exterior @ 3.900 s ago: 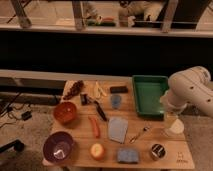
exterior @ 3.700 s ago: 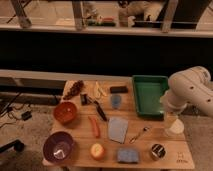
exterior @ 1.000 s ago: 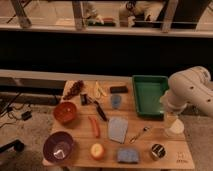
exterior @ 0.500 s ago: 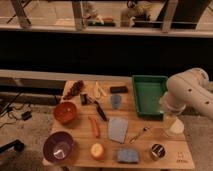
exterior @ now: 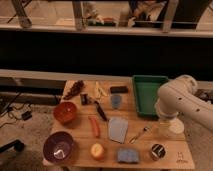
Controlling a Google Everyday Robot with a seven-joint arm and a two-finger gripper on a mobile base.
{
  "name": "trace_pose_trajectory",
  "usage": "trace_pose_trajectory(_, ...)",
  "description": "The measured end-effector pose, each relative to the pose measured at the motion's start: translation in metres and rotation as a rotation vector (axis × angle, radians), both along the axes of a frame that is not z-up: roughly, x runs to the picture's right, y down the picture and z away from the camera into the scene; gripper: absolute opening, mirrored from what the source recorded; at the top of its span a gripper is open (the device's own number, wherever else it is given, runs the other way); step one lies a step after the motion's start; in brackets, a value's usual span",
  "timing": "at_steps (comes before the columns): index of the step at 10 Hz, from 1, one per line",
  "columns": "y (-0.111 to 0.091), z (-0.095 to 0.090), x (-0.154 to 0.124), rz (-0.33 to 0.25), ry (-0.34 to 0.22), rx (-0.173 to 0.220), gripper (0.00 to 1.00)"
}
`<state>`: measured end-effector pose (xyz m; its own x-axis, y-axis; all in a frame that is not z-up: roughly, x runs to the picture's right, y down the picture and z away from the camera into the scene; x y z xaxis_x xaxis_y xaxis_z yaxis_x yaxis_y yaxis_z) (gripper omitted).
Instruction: Place sponge in plastic cup
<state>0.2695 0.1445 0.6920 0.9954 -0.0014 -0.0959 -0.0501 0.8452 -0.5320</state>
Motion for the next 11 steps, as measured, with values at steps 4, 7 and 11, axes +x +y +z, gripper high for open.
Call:
trace_pose_trajectory(4, 0.006, 0.0, -0.01, 0.016, -0.027, -0.015, 0.8)
trace_pose_trajectory(7, 0.017, -0.003, -0.023, 0.013, -0.05, -0.051, 0.8)
trace_pose_trajectory(11, 0.035, -0.01, -0.04, -0.002, -0.081, -0.095, 0.8)
